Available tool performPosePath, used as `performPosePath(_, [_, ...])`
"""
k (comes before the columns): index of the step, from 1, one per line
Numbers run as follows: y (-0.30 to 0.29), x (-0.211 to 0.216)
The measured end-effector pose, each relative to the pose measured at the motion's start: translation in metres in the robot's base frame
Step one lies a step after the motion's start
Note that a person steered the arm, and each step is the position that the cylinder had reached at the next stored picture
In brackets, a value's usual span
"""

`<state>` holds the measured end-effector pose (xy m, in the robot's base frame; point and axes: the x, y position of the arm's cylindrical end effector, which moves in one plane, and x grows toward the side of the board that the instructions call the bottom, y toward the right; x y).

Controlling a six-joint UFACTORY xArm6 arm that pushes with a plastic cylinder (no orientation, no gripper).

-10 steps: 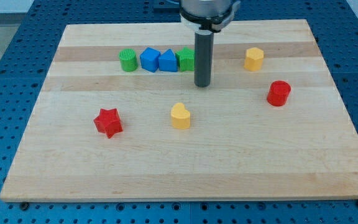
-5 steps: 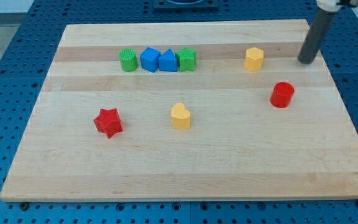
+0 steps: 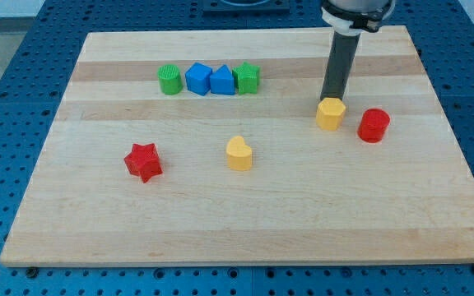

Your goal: Push the yellow hexagon towards the center

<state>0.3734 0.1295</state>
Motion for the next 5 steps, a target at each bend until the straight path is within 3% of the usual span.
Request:
performPosePath(1, [0.009, -0.016])
performPosePath(3, [0.002, 0.030])
performPosePath(5, [0.018, 0.022])
